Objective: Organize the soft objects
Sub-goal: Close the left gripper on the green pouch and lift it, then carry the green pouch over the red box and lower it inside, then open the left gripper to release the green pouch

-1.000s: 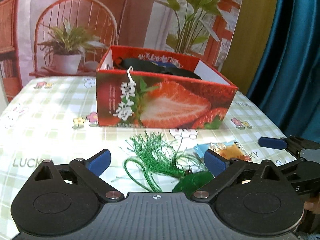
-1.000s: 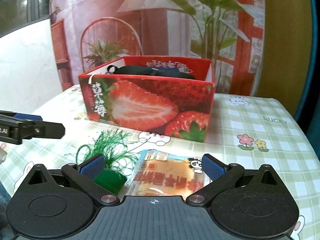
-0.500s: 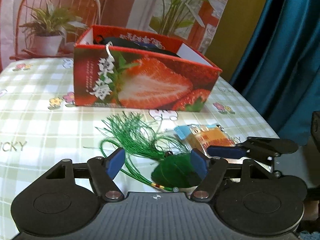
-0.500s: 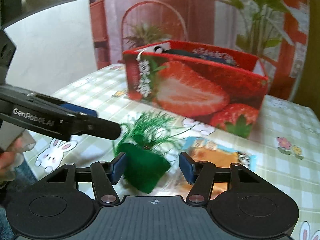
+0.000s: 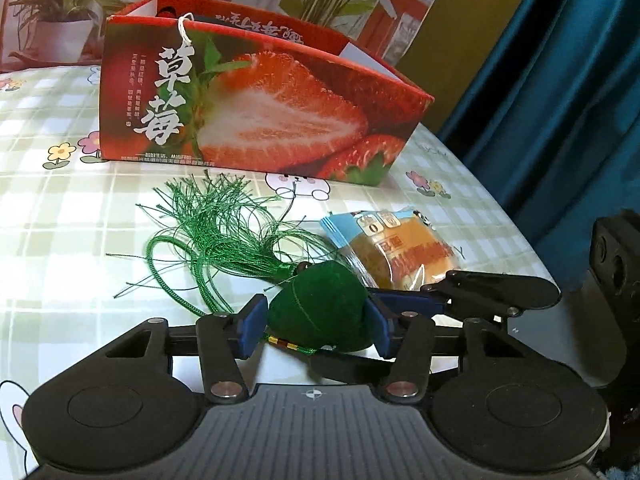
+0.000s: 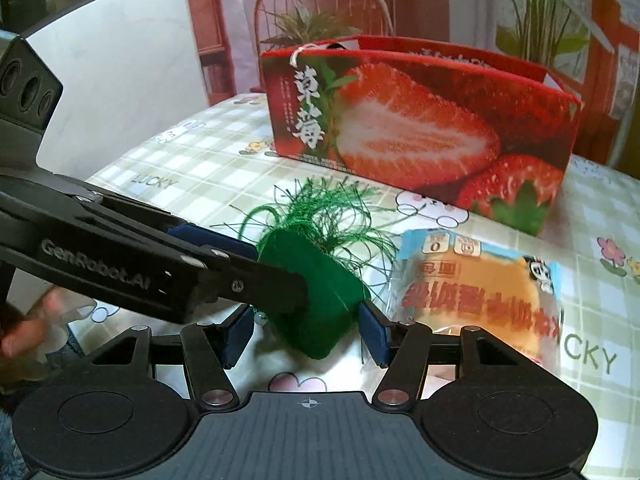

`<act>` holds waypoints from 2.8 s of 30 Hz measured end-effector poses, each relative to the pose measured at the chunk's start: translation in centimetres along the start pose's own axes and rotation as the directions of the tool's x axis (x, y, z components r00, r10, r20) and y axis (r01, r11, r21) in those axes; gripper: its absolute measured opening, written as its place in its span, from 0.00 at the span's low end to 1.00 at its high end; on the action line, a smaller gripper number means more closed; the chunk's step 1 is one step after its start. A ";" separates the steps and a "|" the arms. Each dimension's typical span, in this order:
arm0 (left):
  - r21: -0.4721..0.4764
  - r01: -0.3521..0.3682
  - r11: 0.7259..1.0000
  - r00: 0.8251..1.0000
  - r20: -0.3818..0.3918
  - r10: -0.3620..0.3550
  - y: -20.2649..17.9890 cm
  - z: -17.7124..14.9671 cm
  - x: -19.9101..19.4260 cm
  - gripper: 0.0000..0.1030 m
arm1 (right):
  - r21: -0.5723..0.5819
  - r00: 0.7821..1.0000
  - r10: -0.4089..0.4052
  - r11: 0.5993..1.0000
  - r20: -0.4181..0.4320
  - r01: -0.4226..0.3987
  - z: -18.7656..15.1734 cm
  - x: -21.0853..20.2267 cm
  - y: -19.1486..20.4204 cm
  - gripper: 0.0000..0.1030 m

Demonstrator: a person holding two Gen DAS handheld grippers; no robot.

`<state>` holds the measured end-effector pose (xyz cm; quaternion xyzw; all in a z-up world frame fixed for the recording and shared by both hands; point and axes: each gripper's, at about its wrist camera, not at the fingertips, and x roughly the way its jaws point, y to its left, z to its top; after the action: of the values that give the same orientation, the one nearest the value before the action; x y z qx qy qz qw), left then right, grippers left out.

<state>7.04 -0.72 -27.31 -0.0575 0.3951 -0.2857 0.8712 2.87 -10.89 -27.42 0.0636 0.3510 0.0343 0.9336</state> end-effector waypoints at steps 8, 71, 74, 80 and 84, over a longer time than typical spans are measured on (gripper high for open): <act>0.001 0.015 1.000 0.999 0.049 -0.015 -0.8 0.7 -0.9 0.50 | 0.009 0.999 0.005 1.000 0.043 -0.006 0.3 -0.4 -0.2 0.50; 0.137 0.093 0.986 0.991 0.081 -0.104 -5.2 21.8 8.7 0.50 | 0.024 0.959 -0.216 0.976 0.183 0.216 16.1 -0.4 -14.1 0.49; 0.144 0.062 0.988 0.994 0.082 -0.074 -5.2 21.8 8.6 0.50 | 0.027 0.960 -0.218 0.976 0.175 0.217 15.8 -0.2 -14.0 0.50; 0.156 0.001 0.988 0.996 0.089 -0.015 -5.2 21.6 7.9 0.51 | 0.029 0.956 -0.226 0.974 0.185 0.225 15.6 -0.7 -13.7 0.53; 0.170 -0.043 0.985 0.995 0.096 0.027 -5.5 21.3 7.0 0.52 | 0.027 0.956 -0.222 0.975 0.192 0.221 15.3 -1.3 -13.4 0.55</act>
<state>23.60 -11.72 -15.59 0.0113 0.3286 -0.3004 0.8953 12.28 -25.73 -17.06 0.0292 0.2636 -0.0777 0.9611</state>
